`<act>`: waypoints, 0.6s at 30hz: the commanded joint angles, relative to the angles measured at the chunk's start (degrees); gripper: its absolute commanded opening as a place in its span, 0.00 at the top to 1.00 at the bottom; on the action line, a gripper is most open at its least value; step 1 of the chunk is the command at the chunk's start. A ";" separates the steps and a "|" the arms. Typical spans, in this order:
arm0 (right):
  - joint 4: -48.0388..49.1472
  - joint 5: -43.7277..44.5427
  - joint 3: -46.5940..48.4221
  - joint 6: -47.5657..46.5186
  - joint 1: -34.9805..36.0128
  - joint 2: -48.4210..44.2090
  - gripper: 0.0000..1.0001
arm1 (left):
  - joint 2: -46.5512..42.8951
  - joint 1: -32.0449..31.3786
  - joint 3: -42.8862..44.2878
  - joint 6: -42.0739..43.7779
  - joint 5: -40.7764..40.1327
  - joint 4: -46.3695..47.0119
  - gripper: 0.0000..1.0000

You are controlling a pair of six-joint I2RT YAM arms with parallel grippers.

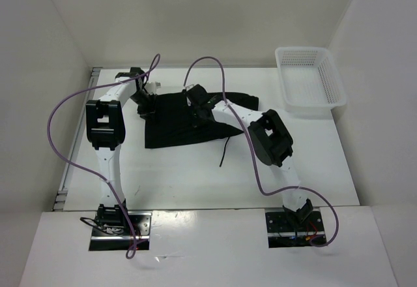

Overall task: Fold and stack the shorts
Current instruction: Fold the shorts

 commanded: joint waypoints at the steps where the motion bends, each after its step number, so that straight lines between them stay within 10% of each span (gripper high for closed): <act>1: 2.98 -0.92 1.14 1.31 -1.86 0.62 1.00 | 1.92 0.87 -1.87 1.69 -3.43 3.76 0.63; 18: 3.33 -4.61 -23.29 -4.32 5.00 -16.16 1.00 | 1.92 1.92 -3.45 1.69 -3.96 4.29 0.63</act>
